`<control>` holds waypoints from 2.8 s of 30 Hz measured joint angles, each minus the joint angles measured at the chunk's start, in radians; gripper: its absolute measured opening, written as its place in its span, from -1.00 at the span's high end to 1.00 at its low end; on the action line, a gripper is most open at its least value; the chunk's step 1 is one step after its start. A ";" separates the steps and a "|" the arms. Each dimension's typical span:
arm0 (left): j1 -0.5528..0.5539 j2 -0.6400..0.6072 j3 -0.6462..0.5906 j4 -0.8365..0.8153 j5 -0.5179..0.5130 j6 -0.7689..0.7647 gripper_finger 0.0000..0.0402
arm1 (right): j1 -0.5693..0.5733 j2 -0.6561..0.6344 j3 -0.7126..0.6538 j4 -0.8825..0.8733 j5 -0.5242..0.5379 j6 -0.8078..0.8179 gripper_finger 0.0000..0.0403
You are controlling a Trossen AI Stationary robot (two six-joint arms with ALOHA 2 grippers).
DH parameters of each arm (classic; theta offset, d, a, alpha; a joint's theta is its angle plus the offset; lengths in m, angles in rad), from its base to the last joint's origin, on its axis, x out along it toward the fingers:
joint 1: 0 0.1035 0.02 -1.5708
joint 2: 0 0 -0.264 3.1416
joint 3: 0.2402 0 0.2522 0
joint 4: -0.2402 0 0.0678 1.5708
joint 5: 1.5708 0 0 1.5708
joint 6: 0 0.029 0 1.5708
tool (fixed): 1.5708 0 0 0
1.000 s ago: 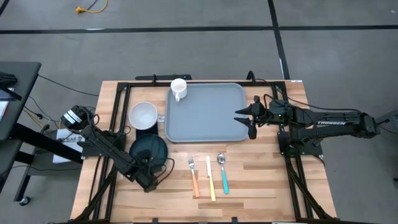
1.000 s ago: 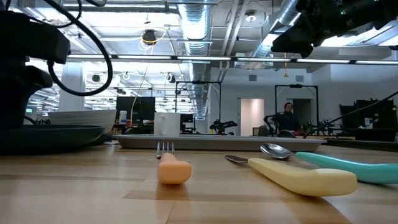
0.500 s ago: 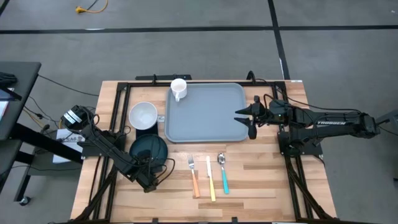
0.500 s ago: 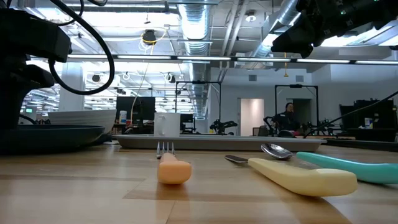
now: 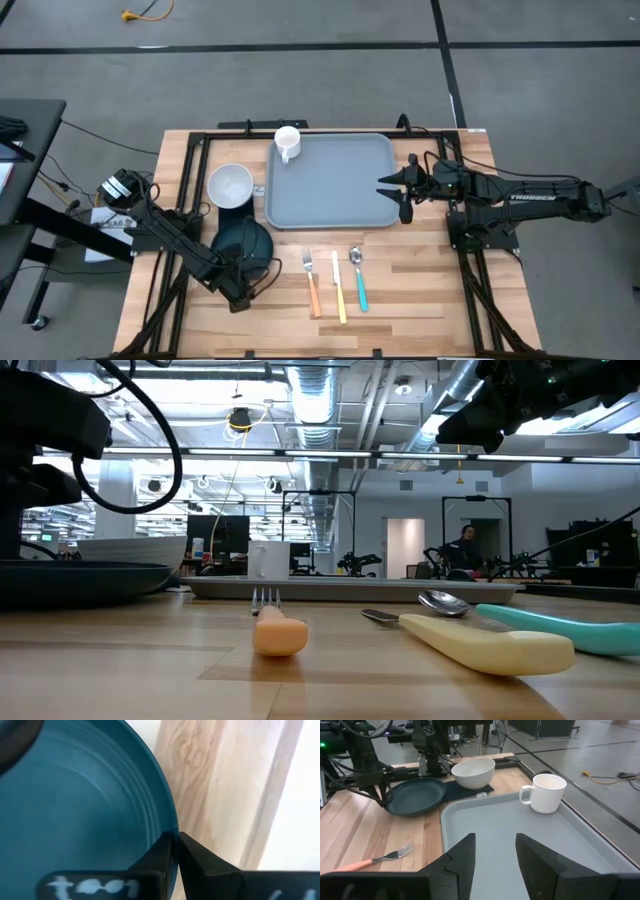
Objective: Set up tray
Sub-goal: Put the dark green plate on the tray to the bottom of the white mug
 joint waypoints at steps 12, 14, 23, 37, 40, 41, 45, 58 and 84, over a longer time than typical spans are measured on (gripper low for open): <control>0.000 0.001 0.002 0.133 0.034 0.079 0.92 | 0.000 0.000 0.000 0.000 0.000 0.000 0.34; 0.000 0.002 0.017 0.128 0.030 0.105 0.92 | 0.000 0.000 0.000 0.000 0.000 0.000 0.34; 0.000 0.002 0.164 0.088 -0.067 0.311 0.93 | 0.000 0.000 0.000 0.000 0.000 0.000 0.34; 0.052 0.002 0.257 -0.019 -0.143 0.462 0.93 | 0.000 0.000 0.000 0.000 0.000 0.000 0.34; 0.060 0.002 0.257 -0.019 -0.140 0.410 0.92 | 0.000 0.000 0.000 0.000 0.000 0.000 0.34; 0.062 0.002 0.257 -0.018 -0.140 0.392 0.92 | 0.000 0.000 0.000 0.000 0.000 0.000 0.34; 0.066 0.011 0.256 0.006 -0.124 0.313 0.92 | 0.000 0.000 0.000 0.000 0.000 0.000 0.33; 0.079 0.093 0.256 0.076 -0.117 0.272 0.49 | 0.000 0.000 0.000 0.000 -0.001 0.006 0.34; 0.067 0.225 0.256 0.178 0.031 0.327 -0.20 | 0.005 0.000 0.000 -0.002 -0.002 0.027 0.34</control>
